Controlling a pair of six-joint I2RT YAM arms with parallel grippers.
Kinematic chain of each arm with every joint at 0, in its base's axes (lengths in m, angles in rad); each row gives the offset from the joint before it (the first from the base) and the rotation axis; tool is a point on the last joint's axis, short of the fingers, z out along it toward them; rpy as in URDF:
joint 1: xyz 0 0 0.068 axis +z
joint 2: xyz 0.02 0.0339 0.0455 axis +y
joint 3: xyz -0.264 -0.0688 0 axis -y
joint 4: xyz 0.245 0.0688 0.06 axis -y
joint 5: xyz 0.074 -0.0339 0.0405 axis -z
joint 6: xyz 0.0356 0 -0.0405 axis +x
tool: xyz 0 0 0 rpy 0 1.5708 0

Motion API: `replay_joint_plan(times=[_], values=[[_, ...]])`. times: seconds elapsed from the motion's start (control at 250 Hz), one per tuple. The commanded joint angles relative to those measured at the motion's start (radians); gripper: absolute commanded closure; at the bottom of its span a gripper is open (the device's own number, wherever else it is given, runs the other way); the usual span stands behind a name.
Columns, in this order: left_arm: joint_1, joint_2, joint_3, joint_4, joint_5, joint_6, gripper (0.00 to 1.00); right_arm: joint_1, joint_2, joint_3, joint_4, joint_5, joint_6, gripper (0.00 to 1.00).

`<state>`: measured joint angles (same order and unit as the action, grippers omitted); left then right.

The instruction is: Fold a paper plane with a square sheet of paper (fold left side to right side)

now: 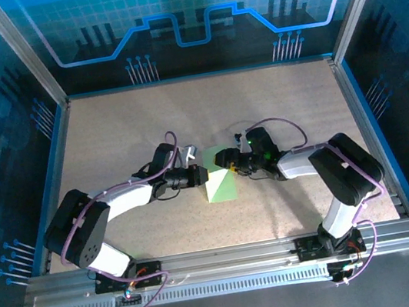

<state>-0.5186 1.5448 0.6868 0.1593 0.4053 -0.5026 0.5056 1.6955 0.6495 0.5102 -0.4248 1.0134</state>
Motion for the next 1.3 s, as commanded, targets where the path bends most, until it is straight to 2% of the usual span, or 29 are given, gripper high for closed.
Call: replay_joint_plan(times=[0.0,0.228,0.543,0.663,0.751,0.863,0.951,1.079,1.171,1.295], values=[[0.015,0.028,-0.015,-0.009,-0.058,-0.002,0.71,0.009,0.020,0.024,0.041,-0.018,0.012,0.36],[0.024,0.105,0.019,-0.037,-0.091,0.019,0.64,0.022,0.021,0.035,-0.013,0.000,-0.017,0.42],[0.025,0.169,0.073,-0.068,-0.085,0.042,0.64,0.061,0.023,0.076,-0.139,0.046,-0.080,0.57],[0.027,0.157,0.073,-0.070,-0.079,0.044,0.63,0.074,0.020,0.102,-0.206,0.065,-0.113,0.67],[0.036,0.125,0.067,-0.070,-0.067,0.037,0.62,0.076,0.003,0.113,-0.235,0.080,-0.128,0.78],[0.062,0.032,0.048,-0.075,-0.054,0.019,0.58,0.073,-0.061,0.119,-0.296,0.113,-0.158,0.92],[0.085,-0.082,0.045,-0.112,-0.056,0.021,0.54,0.067,-0.141,0.129,-0.352,0.145,-0.200,0.98],[0.111,-0.280,0.056,-0.185,-0.080,0.048,0.43,0.041,-0.298,0.122,-0.391,0.176,-0.245,1.00],[0.146,-0.405,0.062,-0.208,-0.060,0.051,0.29,0.004,-0.418,0.107,-0.378,0.164,-0.255,1.00],[0.211,-0.514,0.071,-0.152,0.109,-0.002,0.07,-0.050,-0.565,0.097,-0.334,0.119,-0.235,1.00]])
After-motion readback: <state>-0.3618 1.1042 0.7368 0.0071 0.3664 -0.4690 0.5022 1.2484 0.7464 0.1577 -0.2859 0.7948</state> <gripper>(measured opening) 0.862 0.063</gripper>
